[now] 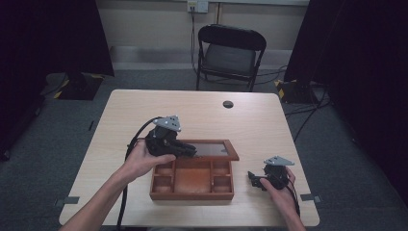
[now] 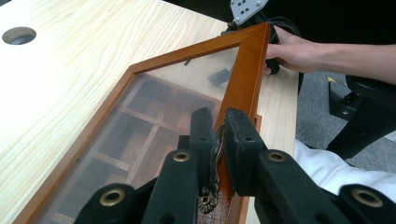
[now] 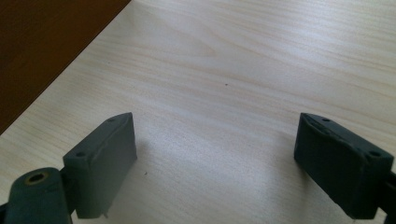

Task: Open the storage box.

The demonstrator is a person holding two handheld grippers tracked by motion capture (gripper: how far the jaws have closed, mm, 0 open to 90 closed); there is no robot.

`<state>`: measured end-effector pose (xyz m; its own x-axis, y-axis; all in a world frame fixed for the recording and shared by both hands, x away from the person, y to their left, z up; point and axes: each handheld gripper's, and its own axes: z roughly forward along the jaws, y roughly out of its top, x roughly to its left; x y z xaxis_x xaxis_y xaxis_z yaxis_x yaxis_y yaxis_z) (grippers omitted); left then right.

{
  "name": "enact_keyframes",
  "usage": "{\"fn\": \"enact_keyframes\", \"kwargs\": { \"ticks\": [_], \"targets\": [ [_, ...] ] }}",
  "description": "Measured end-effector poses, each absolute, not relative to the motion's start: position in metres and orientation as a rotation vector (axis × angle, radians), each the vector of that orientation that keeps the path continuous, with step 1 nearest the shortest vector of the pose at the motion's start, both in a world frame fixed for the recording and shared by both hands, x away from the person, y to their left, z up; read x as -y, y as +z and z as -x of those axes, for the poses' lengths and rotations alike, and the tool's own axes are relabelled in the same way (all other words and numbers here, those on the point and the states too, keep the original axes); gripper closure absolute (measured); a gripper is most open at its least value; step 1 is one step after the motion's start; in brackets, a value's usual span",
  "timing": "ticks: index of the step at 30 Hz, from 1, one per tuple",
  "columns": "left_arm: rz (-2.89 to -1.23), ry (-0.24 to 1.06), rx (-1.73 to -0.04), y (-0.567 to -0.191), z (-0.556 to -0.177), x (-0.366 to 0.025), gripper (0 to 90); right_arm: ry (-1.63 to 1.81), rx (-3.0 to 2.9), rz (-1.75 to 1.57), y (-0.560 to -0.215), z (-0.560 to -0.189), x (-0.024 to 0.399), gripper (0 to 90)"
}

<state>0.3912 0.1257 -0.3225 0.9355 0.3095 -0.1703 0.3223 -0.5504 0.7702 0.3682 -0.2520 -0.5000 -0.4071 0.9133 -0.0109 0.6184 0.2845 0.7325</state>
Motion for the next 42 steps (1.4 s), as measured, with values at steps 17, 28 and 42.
{"fn": "enact_keyframes", "kwargs": {
  "ticks": [17,28,42],
  "targets": [
    [-2.178,-0.031,-0.467,-0.313,-0.402,-0.126,82.0,0.918,-2.128,-1.374,-0.5,-0.368,0.252,12.1],
    [-2.171,-0.04,-0.474,-0.311,-0.406,-0.127,82.0,0.919,-2.128,-1.374,-0.5,-0.368,0.252,12.1],
    [-2.173,-0.035,-0.473,-0.311,-0.406,-0.127,82.0,0.919,-2.128,-1.374,-0.5,-0.368,0.252,12.1]
  ]
}}
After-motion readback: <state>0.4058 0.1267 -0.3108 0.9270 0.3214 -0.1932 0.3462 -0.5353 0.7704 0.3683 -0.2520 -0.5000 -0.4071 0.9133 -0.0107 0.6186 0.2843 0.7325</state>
